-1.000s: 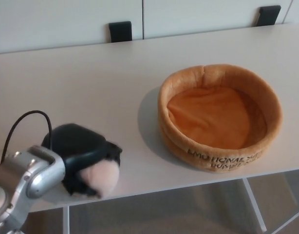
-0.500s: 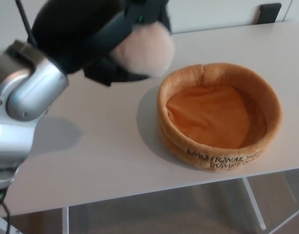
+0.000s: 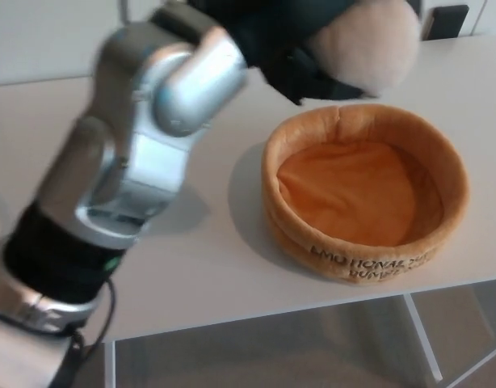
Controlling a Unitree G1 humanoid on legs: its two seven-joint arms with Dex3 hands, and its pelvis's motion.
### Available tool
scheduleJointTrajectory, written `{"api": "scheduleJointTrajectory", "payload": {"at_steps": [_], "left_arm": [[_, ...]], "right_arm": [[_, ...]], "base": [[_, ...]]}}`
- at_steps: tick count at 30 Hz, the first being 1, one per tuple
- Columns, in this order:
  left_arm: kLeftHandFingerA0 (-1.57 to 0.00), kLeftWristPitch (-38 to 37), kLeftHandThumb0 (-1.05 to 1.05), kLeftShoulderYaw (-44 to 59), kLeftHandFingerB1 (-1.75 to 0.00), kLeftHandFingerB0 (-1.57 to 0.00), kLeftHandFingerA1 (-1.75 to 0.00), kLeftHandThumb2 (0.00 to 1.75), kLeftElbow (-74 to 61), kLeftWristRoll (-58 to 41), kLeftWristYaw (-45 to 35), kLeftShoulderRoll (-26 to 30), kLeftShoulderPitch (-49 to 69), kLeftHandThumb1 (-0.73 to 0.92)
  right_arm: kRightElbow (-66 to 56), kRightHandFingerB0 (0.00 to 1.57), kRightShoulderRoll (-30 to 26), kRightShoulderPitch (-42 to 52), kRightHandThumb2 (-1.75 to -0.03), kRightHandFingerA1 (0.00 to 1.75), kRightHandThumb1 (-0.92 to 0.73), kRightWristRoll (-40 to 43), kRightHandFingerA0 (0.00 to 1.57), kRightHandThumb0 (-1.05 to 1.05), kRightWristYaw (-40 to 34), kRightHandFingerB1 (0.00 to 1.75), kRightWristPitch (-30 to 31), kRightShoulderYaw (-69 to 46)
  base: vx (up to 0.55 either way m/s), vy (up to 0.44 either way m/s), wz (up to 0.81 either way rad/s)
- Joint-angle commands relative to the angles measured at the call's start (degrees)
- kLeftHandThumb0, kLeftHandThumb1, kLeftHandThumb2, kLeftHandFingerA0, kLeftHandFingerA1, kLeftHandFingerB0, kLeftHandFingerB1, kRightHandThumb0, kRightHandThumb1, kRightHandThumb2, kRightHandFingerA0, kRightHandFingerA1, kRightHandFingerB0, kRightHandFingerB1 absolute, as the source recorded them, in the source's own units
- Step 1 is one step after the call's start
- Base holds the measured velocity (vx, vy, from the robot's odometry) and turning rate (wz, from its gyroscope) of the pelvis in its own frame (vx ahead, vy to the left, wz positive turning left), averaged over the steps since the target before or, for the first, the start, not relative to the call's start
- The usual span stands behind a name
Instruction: The robot walks towards a table in front, picks a dumpling toy with left hand and puts it in an orange round plate
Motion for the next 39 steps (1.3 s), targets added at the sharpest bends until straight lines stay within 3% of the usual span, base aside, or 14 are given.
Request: {"api": "scheduleJointTrajectory", "payload": {"at_steps": [1, 2, 3, 6, 8, 11, 15, 18, 19, 20, 22, 32, 35, 39], "left_arm": [[-0.78, 1.0, -0.27, -1.8, -1.10, -0.73, -1.65, 0.62, 3.8, 3.4, 3.2, -2.0, -1.9, 0.69], [-0.78, 0.9, -0.27, -1.7, -1.10, -0.73, -1.65, 0.62, 3.9, 3.5, 3.3, -2.1, -1.9, 0.69], [-0.81, 2.0, -0.34, -5.6, -0.58, -0.76, -1.42, 0.62, 10.6, 5.5, 4.7, -5.0, -1.2, 0.75], [-0.80, 3.1, -0.36, -8.7, -0.53, -0.64, -1.06, 0.64, 18.0, 7.2, 5.3, -6.6, -1.4, 0.80], [-0.71, 3.6, -0.31, -9.4, -0.87, -0.64, -1.47, 0.66, 20.8, 7.1, 5.0, -7.0, -1.7, 0.75], [-1.01, 3.8, -0.36, -9.7, -1.15, -0.72, -1.34, 0.88, 23.2, 7.0, 5.4, -7.4, -1.9, 0.56], [-0.71, 2.8, -0.28, -10.4, -0.85, -0.75, -1.48, 0.61, 26.0, 7.5, 7.7, -7.3, -0.9, 0.63], [-0.77, 2.7, -0.28, -10.4, -0.62, -0.75, -1.14, 0.59, 26.5, 7.7, 9.7, -7.6, 0.0, 0.62], [-0.68, 6.4, -0.53, -10.8, -0.41, -0.20, -0.82, 0.74, 24.8, 8.4, 5.0, -7.4, -0.6, 0.43], [0.00, 9.2, -0.71, -11.7, -0.24, 0.00, -0.26, 0.56, 24.6, 9.4, 1.0, -7.4, -1.9, 0.49], [0.00, 12.7, -0.78, -12.9, -0.07, 0.00, -0.06, 0.82, 24.5, 10.6, -4.2, -7.6, -3.6, 0.47], [0.00, 16.5, -1.03, -13.0, -0.02, 0.00, 0.00, 0.99, 21.8, 9.2, -9.5, -7.9, -3.9, 0.57], [0.00, 18.1, -1.05, -13.2, -0.11, 0.00, -0.09, 1.18, 20.4, 9.5, -10.8, -8.4, -3.9, 0.72], [0.00, 18.7, -1.05, -14.4, -0.08, 0.00, -0.11, 1.20, 18.3, 10.8, -12.6, -7.9, -4.7, 0.74]], "right_arm": [[0.3, 0.11, -0.6, -0.1, -0.96, 1.28, -0.14, -0.5, 0.85, -0.38, -1.0, 0.86, 0.8, 0.2], [0.3, 0.11, -0.6, -0.1, -0.96, 1.28, -0.14, -0.5, 0.85, -0.38, -1.0, 0.86, 0.8, 0.2], [-0.1, 0.20, -0.5, -0.1, -0.95, 1.17, -0.15, -1.1, 1.09, -0.33, -1.3, 0.65, 0.8, 0.8], [-0.2, 0.23, -0.6, -0.5, -0.97, 1.16, -0.13, -1.5, 1.04, -0.31, -1.8, 0.67, 0.8, 1.2], [-0.4, 0.13, -0.6, -0.4, -1.08, 1.37, -0.09, -1.9, 0.88, -0.33, -2.0, 0.90, 0.5, 1.7], [-0.8, 0.19, -0.4, -0.3, -1.05, 1.38, -0.10, -1.9, 0.87, -0.36, -2.2, 0.79, 0.7, 1.8], [-1.3, 0.17, -0.2, -0.3, -1.04, 1.38, -0.09, -1.5, 0.84, -0.35, -2.1, 0.89, 0.7, 1.7], [-1.3, 0.16, -0.2, -0.2, -1.06, 1.37, -0.08, -1.1, 0.84, -0.34, -1.4, 0.90, 0.4, 1.4], [-0.9, 0.17, -0.5, -0.7, -1.04, 1.39, -0.09, -1.4, 0.95, -0.37, -1.3, 0.88, 0.6, 1.7], [-0.7, 0.21, -0.6, -0.9, -1.00, 1.39, -0.13, -1.6, 1.03, -0.38, -1.4, 0.80, 0.8, 1.8], [-0.6, 0.20, -0.7, -1.1, -1.01, 1.37, -0.12, -2.2, 1.06, -0.38, -2.0, 0.80, 1.2, 2.3], [-0.7, 0.17, -0.9, -1.3, -1.05, 1.37, -0.09, -2.7, 0.86, -0.33, -3.0, 0.89, 1.5, 3.1], [-0.7, 0.20, -0.6, -1.4, -0.97, 1.20, -0.13, -1.7, 1.16, -0.27, -1.9, 0.65, 1.4, 2.3], [-0.7, 0.09, -0.4, -1.3, -1.04, 1.29, -0.09, -1.2, 0.84, -0.32, -1.1, 0.89, 1.1, 1.5]], "base": [[0.00, 0.000, 0.00], [0.00, 0.000, 0.00], [0.00, 0.000, 0.00], [0.00, -0.010, 0.03], [0.00, 0.000, 0.00], [0.00, 0.000, 0.00], [0.00, 0.000, 0.00], [0.00, 0.000, 0.00], [0.00, 0.000, 0.00], [0.00, 0.000, 0.00], [0.00, 0.000, 0.00], [0.00, 0.000, 0.00], [0.00, 0.000, 0.00], [0.00, 0.000, 0.00]]}}
